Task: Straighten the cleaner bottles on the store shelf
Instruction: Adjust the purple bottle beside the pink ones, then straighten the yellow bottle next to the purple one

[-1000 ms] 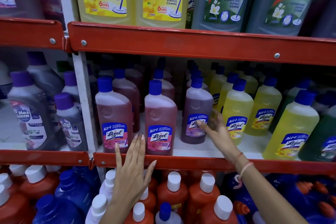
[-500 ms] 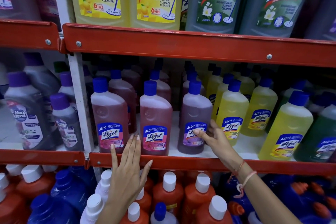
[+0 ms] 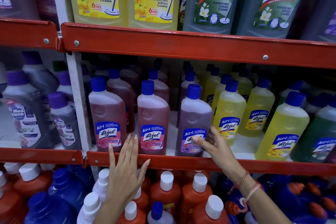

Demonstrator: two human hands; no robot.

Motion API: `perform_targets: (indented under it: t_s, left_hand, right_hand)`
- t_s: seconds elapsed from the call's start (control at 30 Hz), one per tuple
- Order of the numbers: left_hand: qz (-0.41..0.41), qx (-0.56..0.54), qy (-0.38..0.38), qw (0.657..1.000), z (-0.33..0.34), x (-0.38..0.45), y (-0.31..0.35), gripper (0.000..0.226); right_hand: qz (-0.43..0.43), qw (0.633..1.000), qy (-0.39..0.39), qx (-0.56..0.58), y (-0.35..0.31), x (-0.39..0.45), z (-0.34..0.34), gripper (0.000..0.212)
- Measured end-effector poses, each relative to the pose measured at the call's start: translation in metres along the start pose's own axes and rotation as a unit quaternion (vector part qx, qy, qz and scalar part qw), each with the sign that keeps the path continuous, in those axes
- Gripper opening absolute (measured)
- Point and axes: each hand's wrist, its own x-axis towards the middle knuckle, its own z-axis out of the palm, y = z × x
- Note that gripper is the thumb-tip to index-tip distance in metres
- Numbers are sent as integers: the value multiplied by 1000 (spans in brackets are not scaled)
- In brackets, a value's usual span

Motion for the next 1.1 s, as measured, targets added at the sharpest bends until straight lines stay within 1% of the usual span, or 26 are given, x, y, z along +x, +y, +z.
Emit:
perform_targets:
  t_s: [0.07,0.1,0.17,0.23,0.3,0.37,0.4,0.47,0.6,0.67,0.83,0.9,0.93,1.0,1.03,1.1]
  left_hand:
    - [2,-1,1,1000,-1,0,0,74]
    - [2,-2,2,1000,-1,0,0,74]
    - [2,-1,1,1000,-1,1,0,74]
    - [1,1,-3,1000,-1,0,0,75]
    - [-1,5,-6,1000,0,0,-1,75]
    - [-1,7,-6,1000,1,0,-1,74]
    - [0,7,-4,1000,1,0,-1,74]
    - [3,7,1,1000,0,0,0,74]
    - [0,4,0,1000,-2,0,2,74]
    - [-2,2,-4,1000,-2,0,3,74]
    - [-9,1,-8,1000,-3,0,3,74]
    - [-9,3,-7,1000,-2,0,4,74]
    - [-9,4,-7,1000,-2,0,4,75]
    - [-9,8,-8,1000,-2,0,5,75]
    - [-8,9,-6,1000,-2,0,5,75]
    - [-7,10,-4,1000,-2,0,4,75]
  right_hand:
    - [-20,999,9,-24,-5,-2,-2,48]
    - [-36,998,33,-32,-8,-3,-4,42]
    - [-76,990,118,-34,-14,-6,-12,35]
    - [-114,965,231,-50,-19,-10,-24,32]
    - [-126,936,319,-78,-19,-10,-38,34]
    - [-103,922,354,-116,-15,-5,-53,46]
    - [-83,924,352,-126,-13,-1,-60,54]
    - [-37,941,315,-121,-9,6,-70,65]
    - [31,978,196,-66,-10,17,-76,73]
    - [55,985,164,-29,-10,21,-77,78]
    - [66,986,151,22,-15,20,-79,57]
    - [62,986,153,16,-13,18,-81,42]
    - [54,987,148,10,-11,17,-81,50]
    - [39,988,151,-2,-10,12,-82,89]
    - [32,988,148,-5,-7,10,-83,100]
    - [27,989,145,-3,-8,4,-82,110]
